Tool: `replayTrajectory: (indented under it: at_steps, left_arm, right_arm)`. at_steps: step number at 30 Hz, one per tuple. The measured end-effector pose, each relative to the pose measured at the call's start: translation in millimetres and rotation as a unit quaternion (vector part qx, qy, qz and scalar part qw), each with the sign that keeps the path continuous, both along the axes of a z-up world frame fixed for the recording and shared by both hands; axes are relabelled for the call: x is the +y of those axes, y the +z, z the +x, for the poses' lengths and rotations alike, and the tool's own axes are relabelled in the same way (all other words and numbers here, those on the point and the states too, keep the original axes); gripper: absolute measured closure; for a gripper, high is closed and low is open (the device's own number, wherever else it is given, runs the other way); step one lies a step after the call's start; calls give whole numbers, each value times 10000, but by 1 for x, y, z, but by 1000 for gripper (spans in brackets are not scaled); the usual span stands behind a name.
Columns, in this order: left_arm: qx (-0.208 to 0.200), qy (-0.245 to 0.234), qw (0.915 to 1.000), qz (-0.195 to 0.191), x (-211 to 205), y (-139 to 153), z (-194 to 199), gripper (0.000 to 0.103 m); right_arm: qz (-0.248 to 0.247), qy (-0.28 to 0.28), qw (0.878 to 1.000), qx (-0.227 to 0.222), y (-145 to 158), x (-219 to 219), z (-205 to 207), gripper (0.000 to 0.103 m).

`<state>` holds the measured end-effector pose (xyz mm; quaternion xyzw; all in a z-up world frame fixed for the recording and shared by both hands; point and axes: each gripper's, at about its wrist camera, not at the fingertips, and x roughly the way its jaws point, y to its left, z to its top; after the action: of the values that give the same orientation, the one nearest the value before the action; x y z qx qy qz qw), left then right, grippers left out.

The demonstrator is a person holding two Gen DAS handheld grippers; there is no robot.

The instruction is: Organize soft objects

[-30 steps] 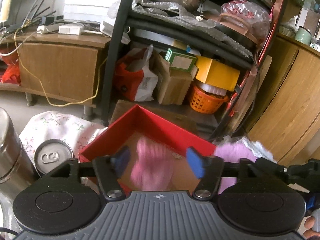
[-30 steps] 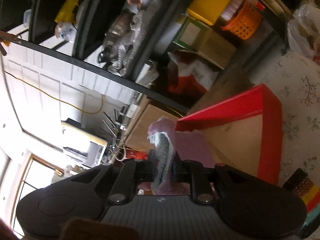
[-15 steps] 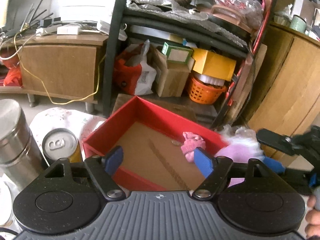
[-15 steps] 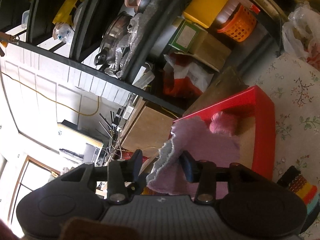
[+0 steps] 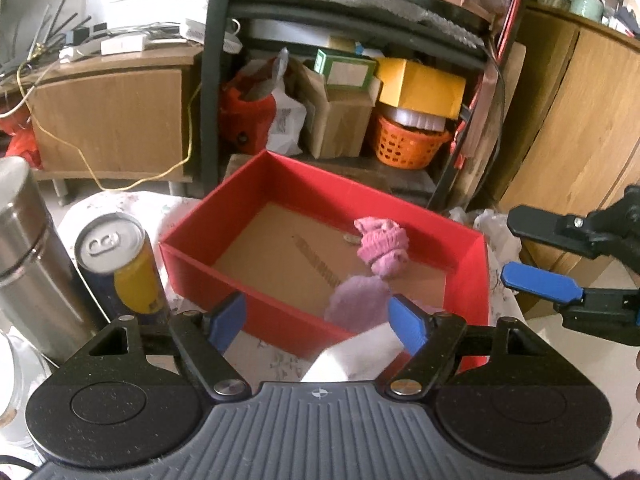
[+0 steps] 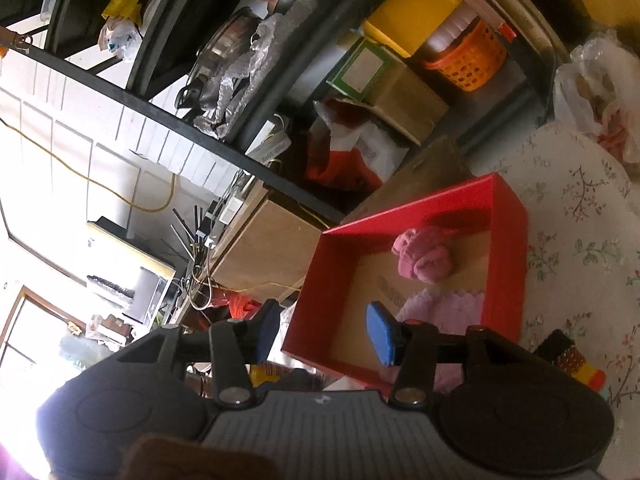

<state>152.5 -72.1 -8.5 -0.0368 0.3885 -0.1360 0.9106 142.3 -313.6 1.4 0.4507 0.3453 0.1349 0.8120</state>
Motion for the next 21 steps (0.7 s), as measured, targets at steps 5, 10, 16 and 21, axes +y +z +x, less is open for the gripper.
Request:
replayTrajectory:
  at_steps: [5, 10, 16, 21]
  left_arm:
    - [58, -55, 9999, 70, -2, -6, 1, 26]
    - [181, -68, 9998, 93, -1, -15, 4, 25]
    - [166, -147, 9997, 79, -1, -16, 5, 24]
    - [285, -244, 9993, -60, -3, -17, 5, 24]
  right_arm:
    - [86, 84, 9999, 28, -1, 3, -1, 83]
    - [112, 158, 9998, 39, -1, 7, -1, 83]
    - [97, 253, 9996, 82, -2, 10, -2, 83]
    - [147, 259, 9995, 124, -4, 11, -3, 83]
